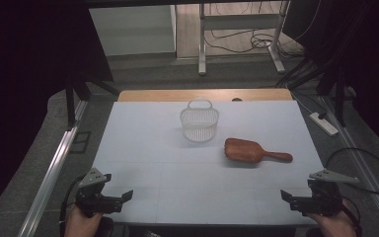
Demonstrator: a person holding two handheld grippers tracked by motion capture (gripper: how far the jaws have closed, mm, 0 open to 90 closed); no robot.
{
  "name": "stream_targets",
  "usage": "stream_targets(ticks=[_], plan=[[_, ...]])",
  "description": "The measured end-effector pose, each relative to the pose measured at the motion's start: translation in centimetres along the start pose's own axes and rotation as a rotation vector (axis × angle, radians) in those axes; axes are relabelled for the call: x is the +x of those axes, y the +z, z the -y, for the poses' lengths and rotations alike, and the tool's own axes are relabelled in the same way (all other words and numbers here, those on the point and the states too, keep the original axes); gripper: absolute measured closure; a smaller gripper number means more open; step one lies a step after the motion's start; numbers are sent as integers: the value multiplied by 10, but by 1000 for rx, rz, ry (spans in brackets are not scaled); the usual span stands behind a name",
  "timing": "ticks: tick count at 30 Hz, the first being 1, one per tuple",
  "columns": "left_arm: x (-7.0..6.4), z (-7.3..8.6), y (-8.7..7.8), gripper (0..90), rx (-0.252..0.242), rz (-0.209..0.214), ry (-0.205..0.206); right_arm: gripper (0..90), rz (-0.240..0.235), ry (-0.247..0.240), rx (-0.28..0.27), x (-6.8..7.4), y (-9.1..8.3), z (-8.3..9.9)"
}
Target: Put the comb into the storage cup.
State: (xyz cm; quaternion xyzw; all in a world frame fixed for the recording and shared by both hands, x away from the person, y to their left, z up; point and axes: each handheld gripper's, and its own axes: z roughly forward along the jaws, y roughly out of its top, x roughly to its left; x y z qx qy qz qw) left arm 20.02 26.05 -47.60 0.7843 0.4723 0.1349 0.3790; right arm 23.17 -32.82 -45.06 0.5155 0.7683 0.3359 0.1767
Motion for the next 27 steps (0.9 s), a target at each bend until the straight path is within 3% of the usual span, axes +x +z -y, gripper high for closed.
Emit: stream_targets(ticks=[8,17,27], plan=[[1,0,0,6,-4,7,-12,0,-15,-20,1,1,0,0],[-1,0,1,9,2,-1,8,0,-84,-26,1,3,1,-3],[0,1,-1,8,-9,10,0,0,-133,-44,15,3,7,-15]])
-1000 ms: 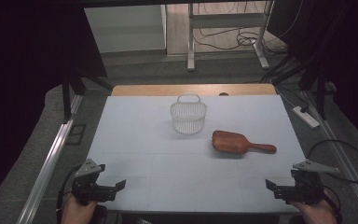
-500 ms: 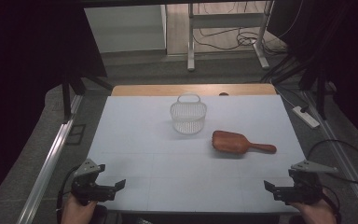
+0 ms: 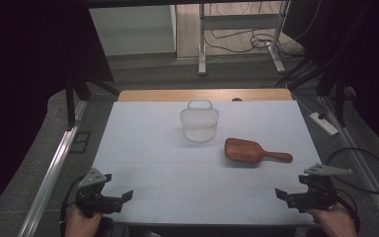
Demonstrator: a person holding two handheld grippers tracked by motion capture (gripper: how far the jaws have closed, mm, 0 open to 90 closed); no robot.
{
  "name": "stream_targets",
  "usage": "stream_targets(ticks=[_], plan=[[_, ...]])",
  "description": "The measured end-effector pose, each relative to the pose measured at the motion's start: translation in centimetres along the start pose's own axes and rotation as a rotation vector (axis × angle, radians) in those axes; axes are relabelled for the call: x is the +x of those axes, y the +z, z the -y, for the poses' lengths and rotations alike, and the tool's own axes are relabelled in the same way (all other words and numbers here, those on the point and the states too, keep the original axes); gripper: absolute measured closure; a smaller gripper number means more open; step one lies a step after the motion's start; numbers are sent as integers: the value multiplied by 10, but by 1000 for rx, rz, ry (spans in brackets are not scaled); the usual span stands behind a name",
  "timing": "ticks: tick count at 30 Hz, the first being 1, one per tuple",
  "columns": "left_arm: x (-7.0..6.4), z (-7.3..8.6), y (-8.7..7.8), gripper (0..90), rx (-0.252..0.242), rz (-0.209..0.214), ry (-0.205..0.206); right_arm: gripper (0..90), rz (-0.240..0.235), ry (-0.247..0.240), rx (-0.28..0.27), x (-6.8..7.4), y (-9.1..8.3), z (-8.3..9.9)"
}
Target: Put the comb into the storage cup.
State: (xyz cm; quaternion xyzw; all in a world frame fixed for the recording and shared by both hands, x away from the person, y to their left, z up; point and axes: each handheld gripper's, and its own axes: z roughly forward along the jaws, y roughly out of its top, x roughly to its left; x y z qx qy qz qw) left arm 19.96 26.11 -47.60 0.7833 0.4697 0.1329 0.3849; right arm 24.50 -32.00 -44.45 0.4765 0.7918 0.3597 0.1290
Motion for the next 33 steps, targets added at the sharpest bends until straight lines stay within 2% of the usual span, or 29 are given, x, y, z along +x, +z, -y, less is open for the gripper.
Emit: stream_targets(ticks=[4,11,19,26,33], plan=[[1,0,-1,8,-6,8,-5,0,-19,-10,-5,1,1,-4],[1,0,-1,8,-5,7,-4,0,7,-42,-1,0,3,-13],[2,1,-1,8,-10,10,-10,0,15,-63,15,-4,16,-28],[3,1,-1,7,-16,18,-18,0,4,-51,34,-8,25,-37],[3,1,-1,7,-15,20,-17,0,16,-74,7,-10,30,-47]])
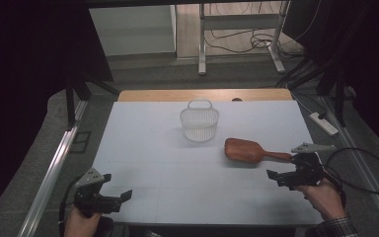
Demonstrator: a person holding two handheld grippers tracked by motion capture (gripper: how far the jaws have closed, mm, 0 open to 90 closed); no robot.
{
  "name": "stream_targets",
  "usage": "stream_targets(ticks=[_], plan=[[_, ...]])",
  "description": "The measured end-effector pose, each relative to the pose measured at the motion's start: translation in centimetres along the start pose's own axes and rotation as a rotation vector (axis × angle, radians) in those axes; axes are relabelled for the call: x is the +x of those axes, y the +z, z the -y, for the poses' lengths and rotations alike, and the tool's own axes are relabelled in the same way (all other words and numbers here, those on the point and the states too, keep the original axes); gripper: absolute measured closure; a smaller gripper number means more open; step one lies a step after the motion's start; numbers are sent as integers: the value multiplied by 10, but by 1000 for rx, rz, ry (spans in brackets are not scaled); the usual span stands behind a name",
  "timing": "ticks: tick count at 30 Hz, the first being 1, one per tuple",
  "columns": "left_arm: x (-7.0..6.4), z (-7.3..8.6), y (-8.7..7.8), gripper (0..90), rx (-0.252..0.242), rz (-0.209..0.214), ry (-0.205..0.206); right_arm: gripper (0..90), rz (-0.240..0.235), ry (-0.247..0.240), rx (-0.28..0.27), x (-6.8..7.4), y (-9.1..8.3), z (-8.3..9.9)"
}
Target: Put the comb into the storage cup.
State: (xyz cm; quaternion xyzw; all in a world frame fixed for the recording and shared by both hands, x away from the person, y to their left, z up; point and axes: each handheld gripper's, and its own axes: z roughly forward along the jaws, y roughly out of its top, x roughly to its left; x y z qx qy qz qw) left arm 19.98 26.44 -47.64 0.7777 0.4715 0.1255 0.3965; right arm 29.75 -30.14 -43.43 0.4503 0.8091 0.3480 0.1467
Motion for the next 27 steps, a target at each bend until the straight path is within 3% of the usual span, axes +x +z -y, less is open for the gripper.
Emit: stream_targets(ticks=[6,13,18,27], plan=[[0,0,0,8,-1,-1,0,0,5,-22,1,-1,3,-7],[0,0,0,8,-1,1,0,0,9,-18,22,-6,12,-17],[0,0,0,8,-1,1,1,0,-19,-2,23,-9,19,-24],[0,0,0,8,-2,3,0,0,-5,8,46,-16,33,-35]])
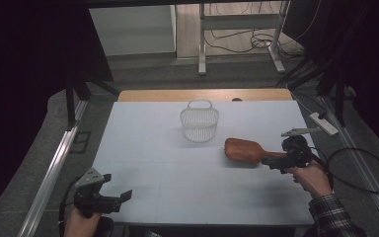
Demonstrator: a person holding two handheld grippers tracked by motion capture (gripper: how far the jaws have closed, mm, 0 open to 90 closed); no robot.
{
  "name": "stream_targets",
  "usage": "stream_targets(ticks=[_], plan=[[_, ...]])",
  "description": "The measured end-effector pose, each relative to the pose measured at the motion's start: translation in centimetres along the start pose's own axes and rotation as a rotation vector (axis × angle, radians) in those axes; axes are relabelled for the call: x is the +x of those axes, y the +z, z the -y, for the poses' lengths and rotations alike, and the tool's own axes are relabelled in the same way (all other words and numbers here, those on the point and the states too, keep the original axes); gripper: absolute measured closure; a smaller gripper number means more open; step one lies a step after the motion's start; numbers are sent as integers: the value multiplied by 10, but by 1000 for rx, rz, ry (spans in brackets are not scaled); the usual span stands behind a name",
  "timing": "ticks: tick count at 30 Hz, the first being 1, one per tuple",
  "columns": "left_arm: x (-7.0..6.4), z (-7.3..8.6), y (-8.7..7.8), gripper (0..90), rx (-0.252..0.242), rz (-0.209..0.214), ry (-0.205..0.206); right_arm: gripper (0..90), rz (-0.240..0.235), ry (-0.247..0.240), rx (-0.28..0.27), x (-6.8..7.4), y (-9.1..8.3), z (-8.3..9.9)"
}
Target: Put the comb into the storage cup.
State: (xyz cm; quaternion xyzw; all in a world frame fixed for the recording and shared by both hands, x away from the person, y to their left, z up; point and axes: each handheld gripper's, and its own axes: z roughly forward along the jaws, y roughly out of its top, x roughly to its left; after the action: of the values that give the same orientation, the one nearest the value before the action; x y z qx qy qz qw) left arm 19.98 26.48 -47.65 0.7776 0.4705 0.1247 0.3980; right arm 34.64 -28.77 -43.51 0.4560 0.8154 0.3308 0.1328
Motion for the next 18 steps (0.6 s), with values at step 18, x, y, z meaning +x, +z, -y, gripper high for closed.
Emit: stream_targets(ticks=[18], plan=[[0,0,0,8,0,4,-1,0,52,22,74,-13,20,-26]])
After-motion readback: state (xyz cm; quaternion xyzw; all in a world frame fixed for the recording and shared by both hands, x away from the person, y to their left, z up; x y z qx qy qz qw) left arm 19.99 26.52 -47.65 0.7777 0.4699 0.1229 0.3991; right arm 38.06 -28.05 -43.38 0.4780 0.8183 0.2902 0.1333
